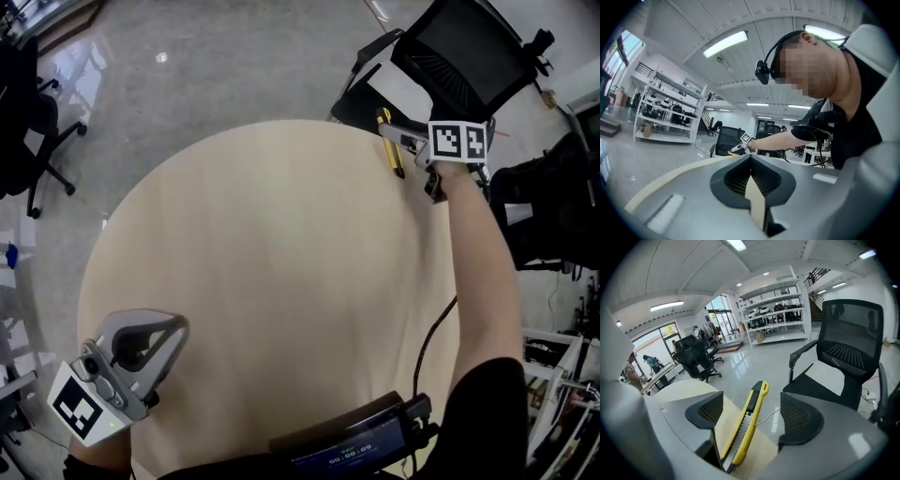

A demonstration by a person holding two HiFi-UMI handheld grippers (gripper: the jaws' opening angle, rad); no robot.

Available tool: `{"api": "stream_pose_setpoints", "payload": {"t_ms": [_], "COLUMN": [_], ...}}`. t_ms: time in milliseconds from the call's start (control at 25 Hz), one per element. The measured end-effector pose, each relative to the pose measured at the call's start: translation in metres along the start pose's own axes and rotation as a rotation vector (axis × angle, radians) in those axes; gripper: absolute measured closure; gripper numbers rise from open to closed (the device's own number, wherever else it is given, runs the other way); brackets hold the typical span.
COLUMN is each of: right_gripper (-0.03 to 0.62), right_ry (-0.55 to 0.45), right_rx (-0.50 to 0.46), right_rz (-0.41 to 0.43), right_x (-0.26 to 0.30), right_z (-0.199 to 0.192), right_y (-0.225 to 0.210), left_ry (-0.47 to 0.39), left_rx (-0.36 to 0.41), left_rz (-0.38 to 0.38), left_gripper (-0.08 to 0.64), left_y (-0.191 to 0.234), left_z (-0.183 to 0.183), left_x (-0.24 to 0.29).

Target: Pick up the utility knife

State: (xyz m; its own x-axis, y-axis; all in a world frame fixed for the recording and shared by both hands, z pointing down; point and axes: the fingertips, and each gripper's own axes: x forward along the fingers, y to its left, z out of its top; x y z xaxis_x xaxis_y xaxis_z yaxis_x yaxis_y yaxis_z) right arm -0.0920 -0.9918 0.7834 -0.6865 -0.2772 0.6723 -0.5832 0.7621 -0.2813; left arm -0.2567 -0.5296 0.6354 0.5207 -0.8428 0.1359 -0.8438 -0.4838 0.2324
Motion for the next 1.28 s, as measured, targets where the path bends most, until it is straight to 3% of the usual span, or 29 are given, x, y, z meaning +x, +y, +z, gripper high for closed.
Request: {"api": "stream_pose_setpoints", "payload": {"t_ms": [320,400,520,640,920,1120,1280], "right_gripper": [0.206,0.258,0.425,0.448,0.448,0.448,0.448], "right_ry": [0.096,0.133,0.190,0.178,-0.012,-0.092,-0.115], "right_rx": [-0.039,-0.070,-0.160,-0.186,-0.180,-0.165,-0.135], "right_rz": [-0.004,-0.026,-0.081,-0.063,0.014,0.057,0.093], "right_x": [0.036,0.040,0.037,0.028,-0.089,-0.181,-0.231], "right_z": [0.000,-0.003,-0.008,-0.003,0.026,0.044,0.034], "right_y": [-0.007,-0.009,-0.011,0.001,0.067,0.119,0.159], "left_ry": [0.022,0.029,0.029,0.023,-0.033,-0.140,-0.111], "left_rx": [0.010,0.005,-0.022,-0.043,-0.049,-0.019,-0.037], "left_rz": [-0.021,-0.028,-0.032,-0.027,0.000,0.015,0.016], "left_gripper": [0.563,0.563,0.563,0.563,0.563,0.563,0.563], "left_y": [-0.001,-0.001,0.001,0.001,-0.028,-0.059,-0.096], "left_z": [-0.025,-0.028,-0.031,-0.033,0.012,0.081,0.102], "left_x": [0.014,0.013,0.013,0.012,-0.012,-0.036,-0.072]}}
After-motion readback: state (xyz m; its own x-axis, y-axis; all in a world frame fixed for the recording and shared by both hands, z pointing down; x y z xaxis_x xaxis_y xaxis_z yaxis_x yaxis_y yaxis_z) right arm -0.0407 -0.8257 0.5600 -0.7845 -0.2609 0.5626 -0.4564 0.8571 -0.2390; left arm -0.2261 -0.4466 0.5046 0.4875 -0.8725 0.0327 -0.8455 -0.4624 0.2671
